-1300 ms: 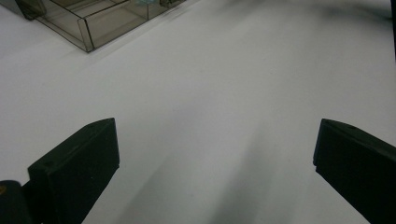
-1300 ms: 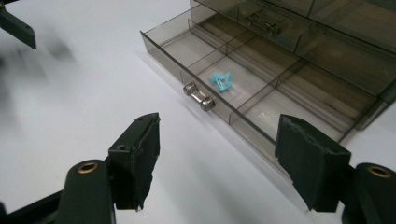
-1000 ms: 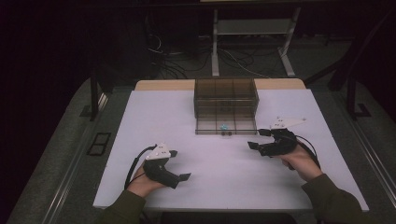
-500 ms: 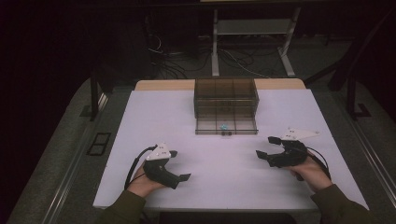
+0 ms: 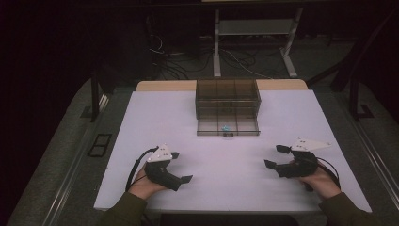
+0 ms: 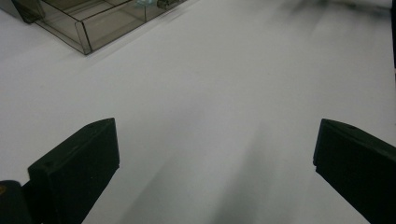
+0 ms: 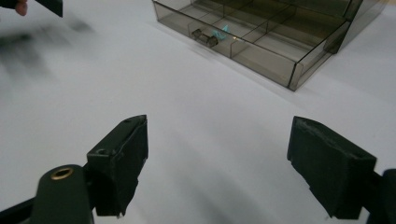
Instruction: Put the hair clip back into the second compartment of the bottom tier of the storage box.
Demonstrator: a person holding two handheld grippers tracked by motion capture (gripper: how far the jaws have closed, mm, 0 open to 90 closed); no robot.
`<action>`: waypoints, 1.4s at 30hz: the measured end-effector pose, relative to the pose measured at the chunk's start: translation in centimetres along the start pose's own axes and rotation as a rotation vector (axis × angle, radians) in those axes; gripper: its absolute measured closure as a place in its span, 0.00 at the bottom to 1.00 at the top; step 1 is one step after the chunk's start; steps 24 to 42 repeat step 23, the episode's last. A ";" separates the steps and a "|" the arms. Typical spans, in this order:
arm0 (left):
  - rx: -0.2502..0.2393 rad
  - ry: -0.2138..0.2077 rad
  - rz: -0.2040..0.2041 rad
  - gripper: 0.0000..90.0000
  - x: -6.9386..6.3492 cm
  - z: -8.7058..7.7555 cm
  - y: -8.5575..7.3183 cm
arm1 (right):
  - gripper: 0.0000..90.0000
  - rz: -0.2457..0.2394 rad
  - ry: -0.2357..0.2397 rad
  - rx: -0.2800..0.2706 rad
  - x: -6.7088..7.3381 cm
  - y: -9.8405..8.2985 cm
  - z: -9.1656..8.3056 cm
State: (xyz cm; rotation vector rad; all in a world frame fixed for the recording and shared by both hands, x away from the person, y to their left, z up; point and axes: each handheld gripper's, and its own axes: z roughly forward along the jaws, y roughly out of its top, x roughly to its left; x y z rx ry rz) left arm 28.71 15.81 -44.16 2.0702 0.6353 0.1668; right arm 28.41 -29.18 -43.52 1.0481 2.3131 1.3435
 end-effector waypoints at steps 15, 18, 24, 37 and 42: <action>0.006 0.000 -0.001 0.00 0.0 0.1 0.0 | 0.21 0.014 -0.002 -0.016 0.2 -1.8 -1.5; 0.006 0.001 -0.004 0.00 0.0 0.1 0.0 | 0.21 0.018 0.002 -0.011 0.3 -1.8 -1.5; 0.005 0.000 -0.003 0.00 0.1 0.1 0.0 | 0.21 0.015 0.004 -0.011 0.3 -1.9 -1.3; 0.005 0.000 -0.003 0.00 0.1 0.1 0.0 | 0.21 0.015 0.004 -0.011 0.3 -1.9 -1.3; 0.005 0.000 -0.003 0.00 0.1 0.1 0.0 | 0.21 0.015 0.004 -0.011 0.3 -1.9 -1.3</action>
